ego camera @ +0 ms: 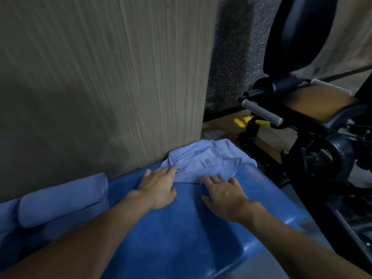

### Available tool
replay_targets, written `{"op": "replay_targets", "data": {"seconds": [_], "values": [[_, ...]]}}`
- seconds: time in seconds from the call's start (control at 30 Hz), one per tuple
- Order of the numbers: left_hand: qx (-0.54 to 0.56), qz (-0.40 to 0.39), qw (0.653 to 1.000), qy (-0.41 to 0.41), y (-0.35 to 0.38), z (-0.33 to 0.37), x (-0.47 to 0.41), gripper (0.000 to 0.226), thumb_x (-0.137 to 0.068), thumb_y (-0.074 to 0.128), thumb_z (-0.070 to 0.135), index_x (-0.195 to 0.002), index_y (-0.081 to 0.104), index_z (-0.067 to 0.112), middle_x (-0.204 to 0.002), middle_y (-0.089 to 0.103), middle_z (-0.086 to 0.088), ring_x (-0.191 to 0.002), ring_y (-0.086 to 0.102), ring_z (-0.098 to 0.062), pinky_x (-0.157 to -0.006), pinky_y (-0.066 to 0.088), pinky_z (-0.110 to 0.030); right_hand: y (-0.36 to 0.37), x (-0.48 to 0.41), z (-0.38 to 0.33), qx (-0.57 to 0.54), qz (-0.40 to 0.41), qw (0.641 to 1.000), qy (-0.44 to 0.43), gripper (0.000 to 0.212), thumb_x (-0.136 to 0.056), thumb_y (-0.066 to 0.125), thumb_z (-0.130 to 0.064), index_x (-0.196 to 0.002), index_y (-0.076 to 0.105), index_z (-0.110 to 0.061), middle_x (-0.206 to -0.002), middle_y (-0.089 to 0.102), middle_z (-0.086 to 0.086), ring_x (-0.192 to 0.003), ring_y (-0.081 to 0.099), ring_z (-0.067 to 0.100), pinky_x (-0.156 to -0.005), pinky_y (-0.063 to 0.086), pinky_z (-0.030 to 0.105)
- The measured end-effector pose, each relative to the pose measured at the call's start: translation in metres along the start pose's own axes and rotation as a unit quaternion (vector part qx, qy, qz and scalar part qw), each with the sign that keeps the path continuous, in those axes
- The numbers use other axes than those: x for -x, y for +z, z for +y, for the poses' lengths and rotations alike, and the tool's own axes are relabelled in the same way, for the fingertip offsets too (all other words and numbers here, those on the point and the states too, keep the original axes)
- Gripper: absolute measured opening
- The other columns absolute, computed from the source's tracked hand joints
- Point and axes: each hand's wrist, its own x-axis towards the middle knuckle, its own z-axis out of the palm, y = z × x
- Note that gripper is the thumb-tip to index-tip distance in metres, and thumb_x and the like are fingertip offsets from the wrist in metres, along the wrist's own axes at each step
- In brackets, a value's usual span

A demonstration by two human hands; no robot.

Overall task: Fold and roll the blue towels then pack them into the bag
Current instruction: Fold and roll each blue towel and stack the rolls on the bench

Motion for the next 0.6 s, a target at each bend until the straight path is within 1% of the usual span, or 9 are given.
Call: {"op": "replay_targets", "data": {"seconds": [0.07,0.13,0.17,0.23,0.33,0.37,0.43,0.5,0.6], "values": [[-0.005,-0.002,1.000,0.011,-0.003,0.005,0.005,0.066,-0.093,0.047,0.036,-0.150,0.019,0.020,-0.121,0.056,0.000,-0.121,0.050,-0.022,-0.103,0.030,-0.045,-0.001,0.006,0.003,0.016,0.011,1.000,-0.007,0.063,-0.100,0.033,-0.043,-0.153,0.012,-0.016,-0.147,0.040,0.002,-0.132,0.040,0.022,-0.103,0.027,0.046],[-0.004,-0.020,0.999,0.037,-0.006,0.011,0.014,0.045,-0.091,0.044,0.035,-0.133,0.039,0.021,-0.097,0.057,0.006,-0.104,0.056,-0.021,-0.099,0.032,-0.042,-0.002,0.017,0.004,0.019,0.009,1.000,-0.015,0.064,-0.101,0.029,-0.043,-0.154,0.008,-0.015,-0.148,0.039,0.001,-0.132,0.040,0.022,-0.100,0.027,0.046],[-0.007,-0.031,0.998,0.047,-0.007,0.014,0.021,0.032,-0.090,0.044,0.036,-0.118,0.048,0.022,-0.094,0.061,0.005,-0.099,0.058,-0.021,-0.097,0.033,-0.040,-0.002,0.024,0.005,0.020,0.008,1.000,-0.019,0.063,-0.101,0.029,-0.043,-0.154,0.008,-0.015,-0.149,0.038,0.001,-0.131,0.041,0.022,-0.099,0.027,0.046],[-0.013,-0.030,0.998,0.060,-0.008,0.021,0.033,0.020,-0.090,0.046,0.039,-0.094,0.053,0.021,-0.096,0.066,0.000,-0.097,0.061,-0.024,-0.090,0.039,-0.036,-0.002,0.042,0.008,0.016,0.007,1.000,-0.023,0.059,-0.101,0.029,-0.043,-0.152,0.015,-0.017,-0.148,0.039,0.000,-0.129,0.043,0.022,-0.097,0.027,0.045],[-0.004,0.012,0.996,0.093,-0.005,0.028,0.045,0.026,-0.091,0.053,0.038,-0.081,0.056,0.014,-0.093,0.062,-0.005,-0.094,0.059,-0.027,-0.077,0.045,-0.036,0.006,0.065,0.012,0.008,0.019,1.000,-0.013,0.049,-0.099,0.035,-0.040,-0.145,0.032,-0.022,-0.135,0.051,-0.002,-0.117,0.052,0.022,-0.091,0.031,0.045],[0.024,0.027,0.992,0.118,-0.003,0.029,0.049,0.028,-0.090,0.054,0.038,-0.077,0.055,0.013,-0.091,0.057,-0.002,-0.092,0.056,-0.025,-0.077,0.045,-0.037,0.008,0.072,0.013,0.016,0.038,0.999,-0.015,0.047,-0.094,0.045,-0.039,-0.138,0.043,-0.024,-0.125,0.059,-0.003,-0.107,0.058,0.021,-0.086,0.035,0.044],[0.104,0.060,0.978,0.168,0.000,0.032,0.056,0.031,-0.085,0.052,0.041,-0.065,0.048,0.018,-0.088,0.051,0.005,-0.086,0.050,-0.017,-0.077,0.044,-0.037,0.011,0.084,0.013,0.035,0.070,0.997,-0.014,0.040,-0.067,0.075,-0.037,-0.105,0.066,-0.027,-0.089,0.070,-0.006,-0.075,0.066,0.017,-0.070,0.040,0.036],[0.182,0.093,0.964,0.168,-0.002,0.035,0.063,0.032,-0.077,0.047,0.043,-0.059,0.036,0.019,-0.077,0.052,0.008,-0.075,0.050,-0.011,-0.070,0.045,-0.037,0.010,0.092,0.014,0.039,0.094,0.995,-0.004,0.040,-0.038,0.089,-0.025,-0.069,0.063,-0.029,-0.058,0.060,-0.009,-0.052,0.059,0.015,-0.064,0.025,0.029],[0.240,0.128,0.959,0.077,-0.010,0.034,0.068,0.032,-0.075,0.046,0.045,-0.066,0.037,0.015,-0.054,0.041,0.001,-0.056,0.046,-0.018,-0.056,0.041,-0.040,0.008,0.096,0.018,0.052,0.103,0.993,0.029,0.044,-0.029,0.087,-0.016,-0.054,0.052,-0.027,-0.038,0.045,-0.008,-0.033,0.044,0.013,-0.060,0.003,0.034]]}}
